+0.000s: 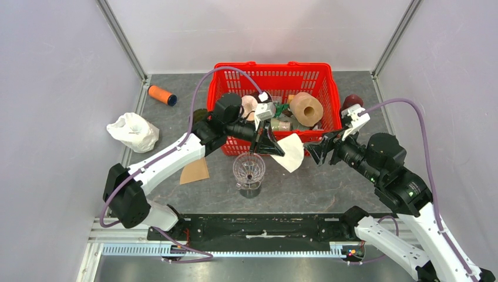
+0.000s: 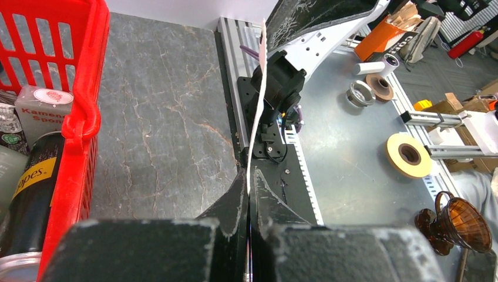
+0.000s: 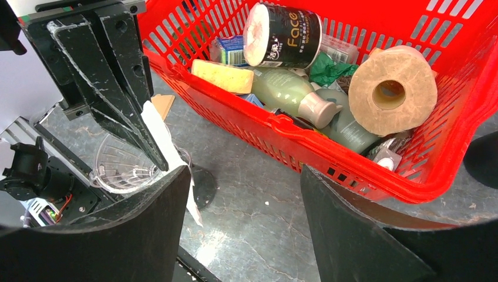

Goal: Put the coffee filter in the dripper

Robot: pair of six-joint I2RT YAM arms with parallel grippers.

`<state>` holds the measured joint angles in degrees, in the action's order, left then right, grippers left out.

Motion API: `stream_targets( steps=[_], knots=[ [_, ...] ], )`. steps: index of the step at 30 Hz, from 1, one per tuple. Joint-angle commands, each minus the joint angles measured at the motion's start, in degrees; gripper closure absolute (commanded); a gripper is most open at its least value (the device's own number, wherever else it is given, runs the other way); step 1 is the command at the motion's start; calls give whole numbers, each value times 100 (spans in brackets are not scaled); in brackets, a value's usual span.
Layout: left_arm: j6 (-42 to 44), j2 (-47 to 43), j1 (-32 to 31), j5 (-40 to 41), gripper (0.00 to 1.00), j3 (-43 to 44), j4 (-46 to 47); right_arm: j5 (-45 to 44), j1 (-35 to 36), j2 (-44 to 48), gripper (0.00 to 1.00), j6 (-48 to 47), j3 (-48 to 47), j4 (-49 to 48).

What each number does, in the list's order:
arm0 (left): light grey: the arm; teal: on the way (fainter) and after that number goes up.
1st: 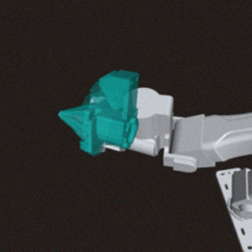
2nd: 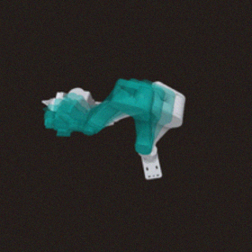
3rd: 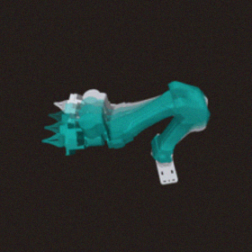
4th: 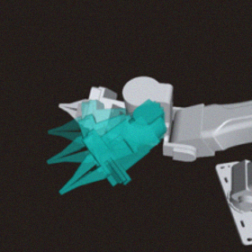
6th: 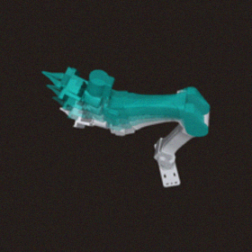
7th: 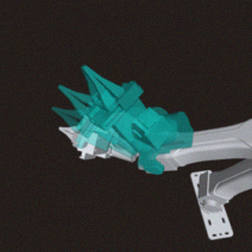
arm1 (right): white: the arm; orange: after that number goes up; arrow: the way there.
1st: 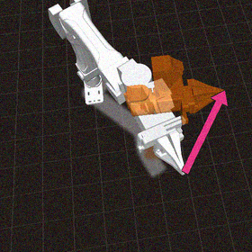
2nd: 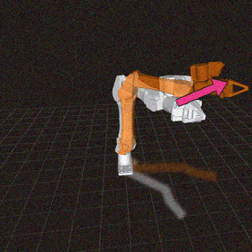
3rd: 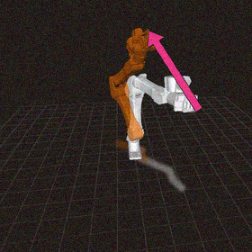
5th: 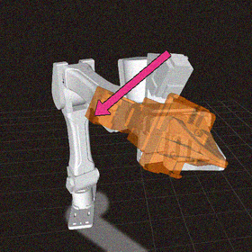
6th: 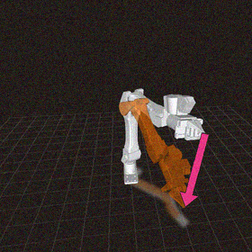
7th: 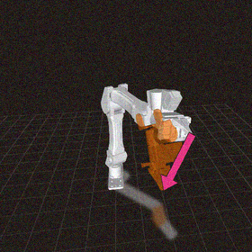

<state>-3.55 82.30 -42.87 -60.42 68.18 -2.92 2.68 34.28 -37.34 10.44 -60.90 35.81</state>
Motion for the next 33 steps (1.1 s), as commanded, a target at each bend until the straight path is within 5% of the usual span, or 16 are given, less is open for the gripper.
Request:
stream_targets(
  steps=[1, 18, 33],
  knots=[
    [260, -281, -19, -275, 98, -14, 55, 4, 7, -119, 24, -51, -214, -155],
    [522, -335, -19, -604, 98, -86, 55, -43, 8, -221, 27, -201, -274, 25],
    [462, -278, -19, -537, 98, -16, 62, 1171, 7, -447, 28, -239, -327, -17]
  ],
)
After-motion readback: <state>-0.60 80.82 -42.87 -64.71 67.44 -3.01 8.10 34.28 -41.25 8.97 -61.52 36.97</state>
